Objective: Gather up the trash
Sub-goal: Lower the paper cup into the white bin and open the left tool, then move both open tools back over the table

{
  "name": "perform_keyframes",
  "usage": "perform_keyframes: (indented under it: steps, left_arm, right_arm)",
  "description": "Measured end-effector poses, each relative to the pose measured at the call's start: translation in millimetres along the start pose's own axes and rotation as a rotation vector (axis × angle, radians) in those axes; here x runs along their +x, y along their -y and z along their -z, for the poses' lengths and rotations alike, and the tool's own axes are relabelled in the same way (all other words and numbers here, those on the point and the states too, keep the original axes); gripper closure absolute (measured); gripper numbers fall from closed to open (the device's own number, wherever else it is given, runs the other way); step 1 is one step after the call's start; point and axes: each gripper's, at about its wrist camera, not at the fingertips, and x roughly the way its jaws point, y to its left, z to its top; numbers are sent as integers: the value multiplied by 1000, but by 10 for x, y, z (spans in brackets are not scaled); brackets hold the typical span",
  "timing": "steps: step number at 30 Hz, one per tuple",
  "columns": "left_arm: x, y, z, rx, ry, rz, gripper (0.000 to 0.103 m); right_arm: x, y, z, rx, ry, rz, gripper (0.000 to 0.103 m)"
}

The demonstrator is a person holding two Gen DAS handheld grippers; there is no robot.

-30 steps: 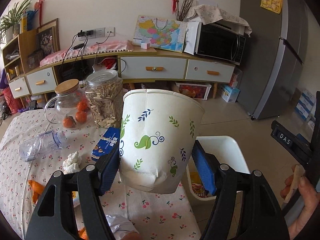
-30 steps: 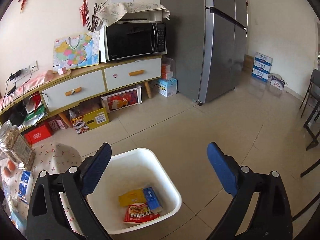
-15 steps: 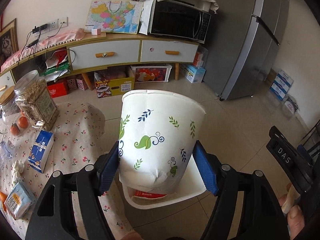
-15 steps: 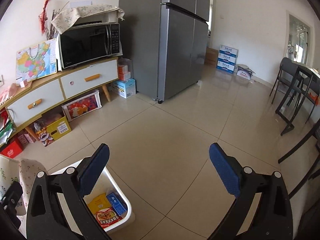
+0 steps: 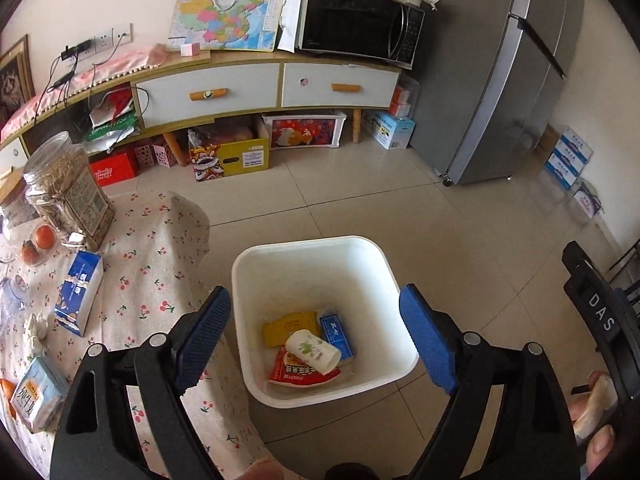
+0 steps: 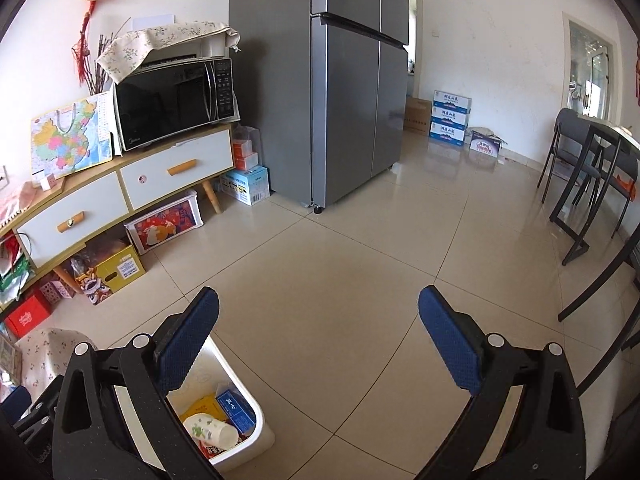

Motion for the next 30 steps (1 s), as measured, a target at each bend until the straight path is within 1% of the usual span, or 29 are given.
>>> perform_keyframes:
  steps: [6,12,19,24,30]
  left_arm:
    - [-117,-337,71,-43,16,-72,19]
    - [-286,-685,129,-58,41,-156,19]
    - [-520,-1164,289,-123,65,-242,19]
    - [-679,-1438,406,-148,87,-287,19]
    - [-809,-1772,520,-191,85,-319,19]
  right_arm:
    - [-178,-207,40,-48,24,-50,7]
    - [-332,-559,151,-112,-1,-145,7]
    - [-618,-954,311,-156,-12,-251,7]
    - [-826,-1239,475,-224,10,-297,7]
    - [-1008,-1551,634,-293,15,-344,7]
